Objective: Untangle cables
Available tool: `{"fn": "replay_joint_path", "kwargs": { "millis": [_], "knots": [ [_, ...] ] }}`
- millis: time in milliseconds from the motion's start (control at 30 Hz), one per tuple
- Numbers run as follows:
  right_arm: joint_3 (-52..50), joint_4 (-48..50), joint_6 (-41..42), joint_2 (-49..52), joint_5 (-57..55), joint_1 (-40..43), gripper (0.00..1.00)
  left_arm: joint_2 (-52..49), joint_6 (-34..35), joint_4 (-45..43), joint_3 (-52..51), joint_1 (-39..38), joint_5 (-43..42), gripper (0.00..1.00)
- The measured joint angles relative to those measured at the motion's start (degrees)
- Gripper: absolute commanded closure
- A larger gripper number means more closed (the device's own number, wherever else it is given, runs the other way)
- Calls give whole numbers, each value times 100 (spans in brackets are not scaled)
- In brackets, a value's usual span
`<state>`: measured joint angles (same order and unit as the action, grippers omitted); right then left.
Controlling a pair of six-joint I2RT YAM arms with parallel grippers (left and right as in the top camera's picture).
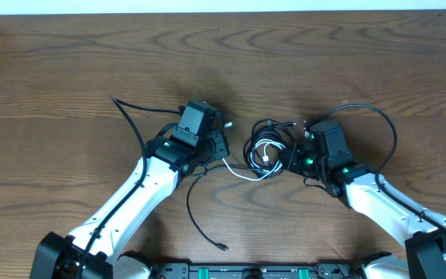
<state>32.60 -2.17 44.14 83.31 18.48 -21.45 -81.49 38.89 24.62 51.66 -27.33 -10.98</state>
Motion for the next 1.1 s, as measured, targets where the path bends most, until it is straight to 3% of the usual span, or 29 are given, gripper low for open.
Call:
{"fn": "replay_joint_path", "kwargs": {
  "millis": [400,433,600,900,1100],
  "knots": [
    [0,787,-48,9,719,31,99,0,-17,184,0,0,48,83],
    [0,833,-55,4,841,63,99,0,-17,197,0,0,48,75],
    [0,892,-74,-195,1353,317,99,0,-11,199,0,-2,66,60],
    [0,1152,-76,-503,2039,407,99,0,-20,199,0,-2,83,48],
    [-24,2712,264,-501,2852,409,99,0,-17,201,0,-2,85,43]
  ]
}}
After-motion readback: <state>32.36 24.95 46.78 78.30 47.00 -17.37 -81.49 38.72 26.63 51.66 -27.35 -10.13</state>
